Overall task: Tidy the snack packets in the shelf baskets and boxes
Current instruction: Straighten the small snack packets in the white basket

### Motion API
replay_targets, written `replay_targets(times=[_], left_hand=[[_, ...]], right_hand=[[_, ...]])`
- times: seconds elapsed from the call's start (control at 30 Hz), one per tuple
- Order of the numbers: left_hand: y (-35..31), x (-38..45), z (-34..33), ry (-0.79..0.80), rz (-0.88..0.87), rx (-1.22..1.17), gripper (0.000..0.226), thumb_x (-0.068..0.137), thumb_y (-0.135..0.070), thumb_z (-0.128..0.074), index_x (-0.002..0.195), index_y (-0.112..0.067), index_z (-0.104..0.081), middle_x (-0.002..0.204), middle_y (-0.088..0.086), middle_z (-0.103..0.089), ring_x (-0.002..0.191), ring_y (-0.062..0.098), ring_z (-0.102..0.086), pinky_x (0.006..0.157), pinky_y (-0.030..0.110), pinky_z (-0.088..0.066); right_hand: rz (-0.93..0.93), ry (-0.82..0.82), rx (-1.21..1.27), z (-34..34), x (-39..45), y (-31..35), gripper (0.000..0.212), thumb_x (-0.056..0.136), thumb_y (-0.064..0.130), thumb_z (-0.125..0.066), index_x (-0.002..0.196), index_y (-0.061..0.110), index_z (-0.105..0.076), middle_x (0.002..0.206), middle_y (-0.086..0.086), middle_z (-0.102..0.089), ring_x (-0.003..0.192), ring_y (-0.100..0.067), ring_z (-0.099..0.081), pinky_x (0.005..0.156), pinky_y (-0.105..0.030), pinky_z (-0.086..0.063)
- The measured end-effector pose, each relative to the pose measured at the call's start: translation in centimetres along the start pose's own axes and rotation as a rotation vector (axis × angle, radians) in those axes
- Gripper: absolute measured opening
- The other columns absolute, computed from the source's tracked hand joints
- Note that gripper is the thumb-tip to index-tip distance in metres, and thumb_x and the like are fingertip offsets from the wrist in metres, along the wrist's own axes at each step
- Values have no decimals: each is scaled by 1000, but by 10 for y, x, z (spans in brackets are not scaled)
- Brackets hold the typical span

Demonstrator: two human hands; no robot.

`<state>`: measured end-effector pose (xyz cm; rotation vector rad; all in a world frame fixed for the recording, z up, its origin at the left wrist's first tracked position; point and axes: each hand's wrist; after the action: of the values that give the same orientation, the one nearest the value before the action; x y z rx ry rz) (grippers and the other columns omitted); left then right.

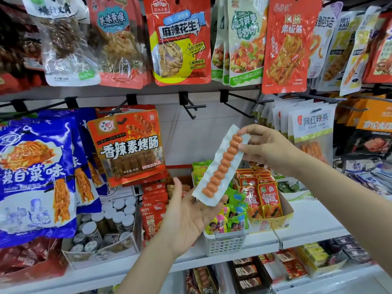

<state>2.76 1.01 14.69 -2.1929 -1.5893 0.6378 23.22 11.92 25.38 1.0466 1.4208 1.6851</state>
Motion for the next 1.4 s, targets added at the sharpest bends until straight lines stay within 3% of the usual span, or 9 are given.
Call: replay_targets(times=[0.2,0.3,0.37,0.47,0.73,0.97,1.07,1.27,1.4], left_hand=[[-2,-4,-1,44,117,-119,57,78,-13,-77,129,5,-56,107,22,-65,75,18,-61,61,24,-58],[0,0,7,-80,-110,273,45,71,-10,-76,115,-5,-69,104,11,-73,77,16,-70,62,21,-57],[2,4,12,-203,-301,563,39,70,-12,-77,109,-13,-73,107,9,-74,87,16,-73,66,21,-56],[2,10,20,-285,-518,789,35,75,-6,-79,107,-19,-74,103,-1,-76,91,14,-73,69,19,-55],[-3,34,36,-218,-644,879,54,79,1,-77,124,-23,-60,102,-6,-72,92,15,-73,73,19,-55],[-28,74,71,-471,-499,1539,46,96,-29,-61,139,-17,-48,141,1,-47,124,16,-51,105,27,-40],[-29,88,71,-347,-454,1698,47,97,-36,-56,139,-15,-49,140,0,-44,130,14,-44,99,12,-27],[-23,114,66,-216,-387,1719,65,97,-43,-54,151,-15,-31,146,0,-31,139,12,-30,100,11,-20],[-22,121,66,-247,-426,1732,50,96,-40,-57,138,-15,-50,128,1,-42,121,15,-47,92,14,-31]], right_hand=[[56,103,174,1,-5,-1,28,76,-1,-68,102,11,-62,101,-20,-61,98,-34,-60,93,-43,-55],[-14,123,242,7,-2,-1,13,88,4,-58,100,0,-61,116,-17,-68,110,-31,-66,90,-35,-56],[-112,96,226,10,2,0,24,97,15,-50,96,-4,-64,114,-22,-69,107,-32,-68,83,-32,-58],[-106,66,-90,10,5,-1,38,87,40,-68,98,4,-71,101,-17,-74,93,-29,-73,75,-27,-59],[80,-96,-638,8,13,-10,14,82,31,-75,93,23,-76,81,2,-77,70,-17,-74,64,-21,-58],[285,-478,-871,22,27,-29,33,85,27,-74,114,12,-72,94,-3,-75,78,-12,-68,75,-30,-55],[284,-494,-903,25,32,-43,35,84,28,-74,115,11,-71,99,-6,-75,80,-14,-68,78,-31,-55],[276,-498,-878,22,41,-59,34,82,30,-76,112,13,-73,92,-3,-76,69,9,-57,75,-19,-44],[246,-488,-857,22,46,-59,35,82,32,-75,113,15,-73,94,-1,-76,73,11,-56,74,-16,-45]])
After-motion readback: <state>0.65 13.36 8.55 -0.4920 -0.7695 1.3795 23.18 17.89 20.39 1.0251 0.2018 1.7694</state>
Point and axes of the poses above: each hand's wrist, its own x-axis towards the middle knuckle, its own z-axis out of the back of the hand, y = z × x
